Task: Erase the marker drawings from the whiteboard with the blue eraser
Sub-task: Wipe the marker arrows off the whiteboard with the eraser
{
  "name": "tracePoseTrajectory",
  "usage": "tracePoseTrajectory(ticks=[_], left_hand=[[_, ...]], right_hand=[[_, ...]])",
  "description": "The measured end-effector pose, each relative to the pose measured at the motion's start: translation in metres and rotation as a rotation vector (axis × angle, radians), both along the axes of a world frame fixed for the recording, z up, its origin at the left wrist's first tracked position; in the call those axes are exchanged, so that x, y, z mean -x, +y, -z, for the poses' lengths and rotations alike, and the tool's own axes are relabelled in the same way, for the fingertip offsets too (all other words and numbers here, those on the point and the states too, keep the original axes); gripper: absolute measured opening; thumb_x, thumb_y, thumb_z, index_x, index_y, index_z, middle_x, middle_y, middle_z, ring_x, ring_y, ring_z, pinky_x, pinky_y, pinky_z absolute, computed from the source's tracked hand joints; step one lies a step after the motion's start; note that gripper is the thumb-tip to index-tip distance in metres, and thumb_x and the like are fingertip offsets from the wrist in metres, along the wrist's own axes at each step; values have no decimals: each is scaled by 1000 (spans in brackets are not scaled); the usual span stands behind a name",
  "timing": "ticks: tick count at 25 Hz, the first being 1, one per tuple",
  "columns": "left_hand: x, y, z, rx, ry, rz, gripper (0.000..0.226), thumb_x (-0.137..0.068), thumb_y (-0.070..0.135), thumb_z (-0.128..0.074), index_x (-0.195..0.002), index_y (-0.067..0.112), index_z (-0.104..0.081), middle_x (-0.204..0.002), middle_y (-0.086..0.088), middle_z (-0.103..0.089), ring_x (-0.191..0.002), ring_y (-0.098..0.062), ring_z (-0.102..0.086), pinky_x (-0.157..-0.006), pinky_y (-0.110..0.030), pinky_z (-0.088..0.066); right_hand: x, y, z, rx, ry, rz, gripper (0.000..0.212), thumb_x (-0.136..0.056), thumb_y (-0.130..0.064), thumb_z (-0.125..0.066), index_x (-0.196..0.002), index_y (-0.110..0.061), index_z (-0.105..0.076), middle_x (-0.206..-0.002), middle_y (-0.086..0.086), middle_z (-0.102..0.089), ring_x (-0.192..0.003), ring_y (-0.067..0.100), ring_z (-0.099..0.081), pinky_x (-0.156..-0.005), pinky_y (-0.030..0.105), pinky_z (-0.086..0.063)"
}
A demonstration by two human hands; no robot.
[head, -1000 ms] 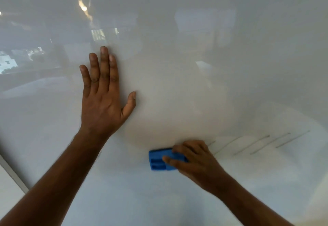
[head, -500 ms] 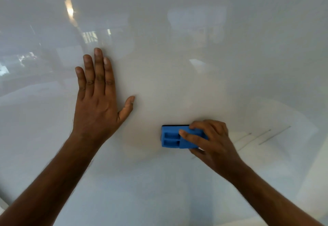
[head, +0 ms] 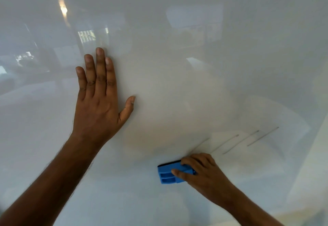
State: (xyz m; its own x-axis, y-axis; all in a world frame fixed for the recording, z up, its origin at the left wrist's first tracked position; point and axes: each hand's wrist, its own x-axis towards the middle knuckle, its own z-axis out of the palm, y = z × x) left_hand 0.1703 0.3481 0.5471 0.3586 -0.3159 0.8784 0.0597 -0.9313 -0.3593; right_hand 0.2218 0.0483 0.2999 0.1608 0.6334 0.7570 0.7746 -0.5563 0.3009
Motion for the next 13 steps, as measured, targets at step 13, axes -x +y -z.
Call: tracePoseTrajectory(ticks=[13], left_hand=[[-19, -40, 11, -67, 15, 54, 88, -114, 50, -41, -168, -10, -5, -176, -32, -3, -165, -39, 6, -135, -55, 6]], right_hand=[[-8, -1, -90, -337, 85, -61, 58, -90, -18, -75, -141, -38, -56, -134, -4, -54, -117, 23, -54, -100, 40, -37]])
